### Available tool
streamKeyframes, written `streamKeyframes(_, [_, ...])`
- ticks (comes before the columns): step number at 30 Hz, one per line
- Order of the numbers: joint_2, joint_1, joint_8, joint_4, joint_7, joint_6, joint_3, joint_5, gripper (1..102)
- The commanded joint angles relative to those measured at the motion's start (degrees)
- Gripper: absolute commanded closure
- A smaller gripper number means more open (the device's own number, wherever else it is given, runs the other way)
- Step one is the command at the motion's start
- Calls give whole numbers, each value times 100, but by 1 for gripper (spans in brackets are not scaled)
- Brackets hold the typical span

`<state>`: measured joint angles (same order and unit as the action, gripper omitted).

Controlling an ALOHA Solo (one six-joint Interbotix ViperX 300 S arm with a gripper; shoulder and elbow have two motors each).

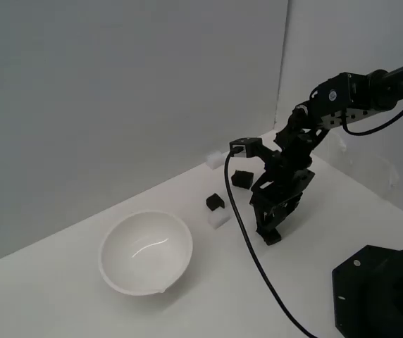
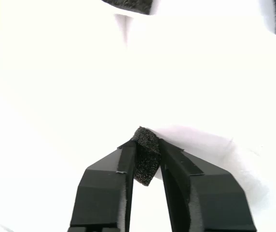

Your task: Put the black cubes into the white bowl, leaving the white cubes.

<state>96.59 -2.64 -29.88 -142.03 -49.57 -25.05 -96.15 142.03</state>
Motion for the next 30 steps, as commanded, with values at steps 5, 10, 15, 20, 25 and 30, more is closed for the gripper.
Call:
streamKeyframes(5, [404, -132, -18, -70, -193, -70, -448, 62, 100])
streamKeyframes(10, [844, -299, 0, 0, -316, -88, -879, -18, 100])
streamKeyframes(15, [1485, -413, 97, 202, -316, -88, -1521, -211, 100])
streamKeyframes(20, [2048, -466, 149, 281, -316, -88, -2074, -281, 100])
streamKeyframes(25, [2426, -589, 272, 299, -299, -88, -2461, -316, 100])
streamKeyframes(30, [2821, -668, 272, 369, -220, -167, -2856, -387, 100])
